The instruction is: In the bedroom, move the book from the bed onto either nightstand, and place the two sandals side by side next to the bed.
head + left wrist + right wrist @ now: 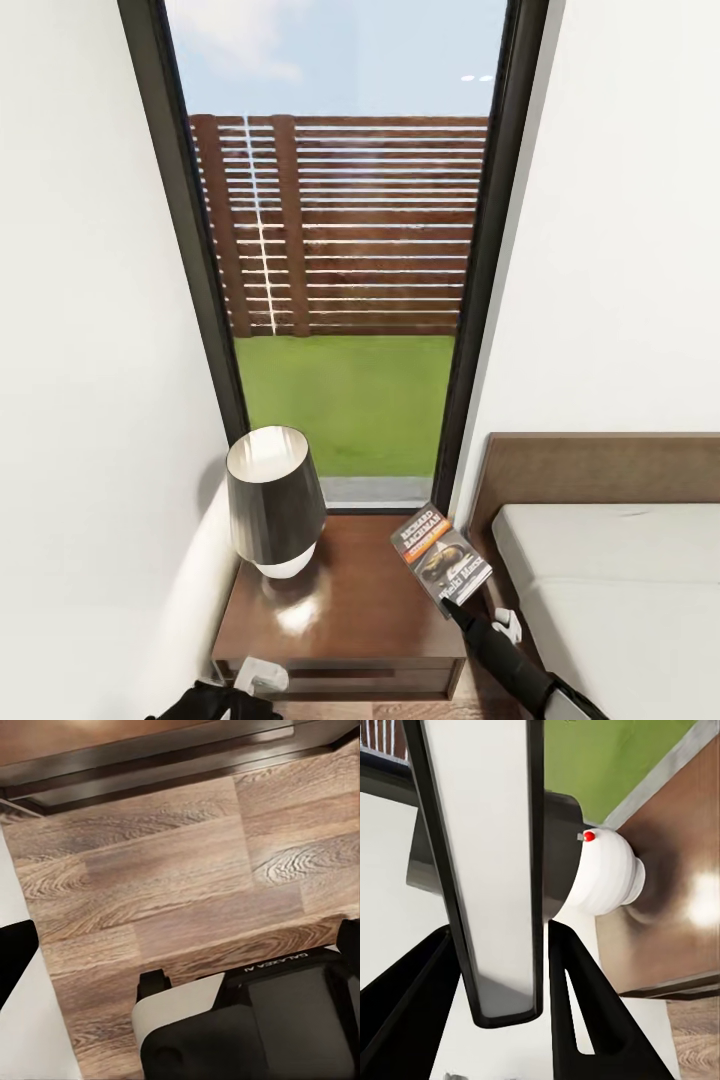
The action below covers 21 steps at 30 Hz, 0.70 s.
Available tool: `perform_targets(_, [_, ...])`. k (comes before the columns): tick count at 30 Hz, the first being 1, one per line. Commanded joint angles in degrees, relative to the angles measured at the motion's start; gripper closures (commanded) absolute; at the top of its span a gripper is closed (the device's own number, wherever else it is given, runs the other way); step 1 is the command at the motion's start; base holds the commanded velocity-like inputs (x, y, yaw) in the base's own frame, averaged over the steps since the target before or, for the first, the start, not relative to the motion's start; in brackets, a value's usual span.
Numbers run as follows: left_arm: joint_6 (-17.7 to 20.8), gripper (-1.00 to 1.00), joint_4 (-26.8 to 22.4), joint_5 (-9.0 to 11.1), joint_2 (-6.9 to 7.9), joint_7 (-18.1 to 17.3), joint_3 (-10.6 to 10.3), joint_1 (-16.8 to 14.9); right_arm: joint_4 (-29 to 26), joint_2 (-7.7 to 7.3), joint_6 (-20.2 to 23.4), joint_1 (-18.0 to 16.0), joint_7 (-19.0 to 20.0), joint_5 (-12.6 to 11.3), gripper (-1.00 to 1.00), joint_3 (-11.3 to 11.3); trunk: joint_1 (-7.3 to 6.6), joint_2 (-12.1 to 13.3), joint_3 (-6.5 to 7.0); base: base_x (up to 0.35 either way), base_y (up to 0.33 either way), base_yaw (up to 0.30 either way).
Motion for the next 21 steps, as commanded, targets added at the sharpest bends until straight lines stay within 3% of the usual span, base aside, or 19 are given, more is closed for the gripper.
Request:
perform_targets(1, [0.17,-1.0,0.12,-0.41,0.02,-0.21,0.0,-0.03,0.04,-0.04,0.58,-0.05,0.15,-0.62,1.0,0.25,0.04,-0.13,-0.13,0.0,0.0,0.0])
perform_targets(21, [-1.19,-1.0,0.96,-0.31,0.04,-0.17,-0.07,0.18,0.42,-0.07,0.23,0.03,-0.03,-0.59,1.0,-0.05,0.04,-0.13,-0.13,0.0,0.0,0.0])
